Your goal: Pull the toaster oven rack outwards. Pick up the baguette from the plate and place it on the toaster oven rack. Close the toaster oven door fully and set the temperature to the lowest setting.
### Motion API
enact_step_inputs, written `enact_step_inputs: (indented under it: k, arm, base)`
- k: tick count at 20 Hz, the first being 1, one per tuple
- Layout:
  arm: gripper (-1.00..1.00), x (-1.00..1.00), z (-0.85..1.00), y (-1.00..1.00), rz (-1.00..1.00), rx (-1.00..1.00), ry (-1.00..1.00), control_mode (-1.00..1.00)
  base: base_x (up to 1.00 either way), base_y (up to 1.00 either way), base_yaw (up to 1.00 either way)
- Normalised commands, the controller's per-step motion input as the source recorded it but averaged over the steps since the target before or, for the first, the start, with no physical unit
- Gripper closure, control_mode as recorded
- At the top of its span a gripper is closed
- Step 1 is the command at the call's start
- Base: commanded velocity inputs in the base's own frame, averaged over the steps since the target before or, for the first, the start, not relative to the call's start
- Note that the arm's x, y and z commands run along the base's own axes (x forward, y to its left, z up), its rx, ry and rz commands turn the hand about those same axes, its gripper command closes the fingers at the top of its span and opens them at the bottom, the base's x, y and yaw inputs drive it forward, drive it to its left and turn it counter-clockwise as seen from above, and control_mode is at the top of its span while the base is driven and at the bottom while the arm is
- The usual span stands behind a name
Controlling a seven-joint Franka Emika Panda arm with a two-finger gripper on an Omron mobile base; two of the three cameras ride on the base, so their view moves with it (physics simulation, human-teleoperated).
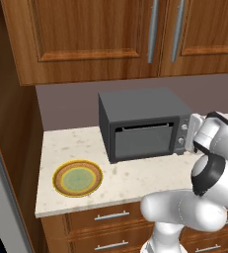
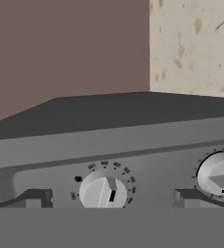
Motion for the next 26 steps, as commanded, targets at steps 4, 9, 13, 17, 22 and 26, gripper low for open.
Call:
enact_step_inputs:
  k: [4,9,13,17,22,26]
  arm:
    - [-1.0,0.17,0.0,0.0,0.0,0.0,0.0,-1.0]
    - [1.0,0.1,0.0,0.0,0.0,0.0,0.0,-1.0]
    - [1.0,0.0,0.0,0.0,0.0,0.0,0.0,-1.0]
    - [1.0,0.0,0.0,0.0,0.0,0.0,0.0,-1.0]
    - [1.0,0.0,0.0,0.0,0.0,0.0,0.0,-1.0]
    - [1.0,-0.05,0.0,0.0,0.02,-0.03,-0.08,-1.0]
  base:
    - [0.0,0.0,0.0]
    - [0.0,0.0,0.0]
    - [0.0,0.0,0.0]
    - [0.0,0.0,0.0]
    - [0.0,0.0,0.0]
    - [0.0,0.0,0.0]
